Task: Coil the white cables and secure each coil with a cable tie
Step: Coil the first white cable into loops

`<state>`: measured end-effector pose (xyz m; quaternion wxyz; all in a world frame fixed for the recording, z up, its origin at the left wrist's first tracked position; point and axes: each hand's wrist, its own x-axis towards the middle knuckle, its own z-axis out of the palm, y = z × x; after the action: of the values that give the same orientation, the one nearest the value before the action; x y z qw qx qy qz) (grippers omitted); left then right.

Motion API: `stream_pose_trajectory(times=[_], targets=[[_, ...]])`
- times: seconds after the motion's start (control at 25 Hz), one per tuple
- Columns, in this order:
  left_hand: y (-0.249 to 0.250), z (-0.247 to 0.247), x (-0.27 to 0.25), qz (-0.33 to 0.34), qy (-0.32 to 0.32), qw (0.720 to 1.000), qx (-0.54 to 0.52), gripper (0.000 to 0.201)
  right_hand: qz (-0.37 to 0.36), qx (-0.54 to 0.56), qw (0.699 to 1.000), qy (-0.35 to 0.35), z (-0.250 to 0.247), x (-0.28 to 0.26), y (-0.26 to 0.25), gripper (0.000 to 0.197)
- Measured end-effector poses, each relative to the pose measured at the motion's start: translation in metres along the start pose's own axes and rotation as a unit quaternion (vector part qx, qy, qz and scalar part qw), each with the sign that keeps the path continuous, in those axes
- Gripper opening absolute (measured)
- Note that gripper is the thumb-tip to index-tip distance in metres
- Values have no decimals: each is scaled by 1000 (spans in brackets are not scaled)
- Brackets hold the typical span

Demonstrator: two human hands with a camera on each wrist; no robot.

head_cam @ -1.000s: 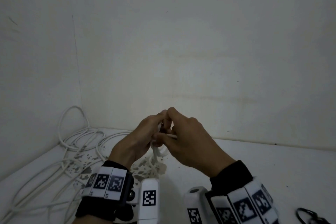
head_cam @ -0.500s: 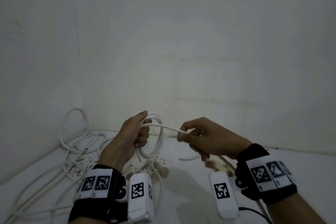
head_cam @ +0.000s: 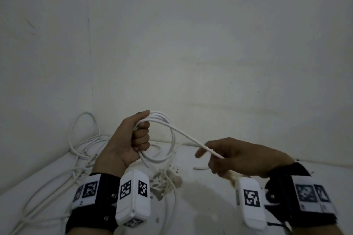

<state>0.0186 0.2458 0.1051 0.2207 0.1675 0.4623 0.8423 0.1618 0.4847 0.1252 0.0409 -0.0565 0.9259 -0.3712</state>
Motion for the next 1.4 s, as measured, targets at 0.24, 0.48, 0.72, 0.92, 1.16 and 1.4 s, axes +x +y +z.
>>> stream_pose_trajectory(times=[0.24, 0.48, 0.72, 0.92, 1.16, 1.4], targets=[[-3, -6, 5, 32, 95, 988, 115, 48, 160, -278, 867, 381, 13, 9, -1, 68], [-14, 10, 6, -2, 33, 994, 100, 53, 82, 36, 925, 370, 29, 21, -11, 75], [-22, 3, 14, -29, 28, 999, 35, 56, -74, 221, 929, 289, 16, 5, -35, 32], [-28, 7, 16, -32, 9, 999, 34, 59, -205, 222, 905, 298, 14, -1, -38, 20], [-27, 17, 14, -45, -43, 997, -39, 60, -185, 44, 910, 369, 21, 17, -26, 15], [-21, 37, 4, -50, -148, 981, -118, 50, -194, 215, 878, 381, 59, 42, -20, 20]])
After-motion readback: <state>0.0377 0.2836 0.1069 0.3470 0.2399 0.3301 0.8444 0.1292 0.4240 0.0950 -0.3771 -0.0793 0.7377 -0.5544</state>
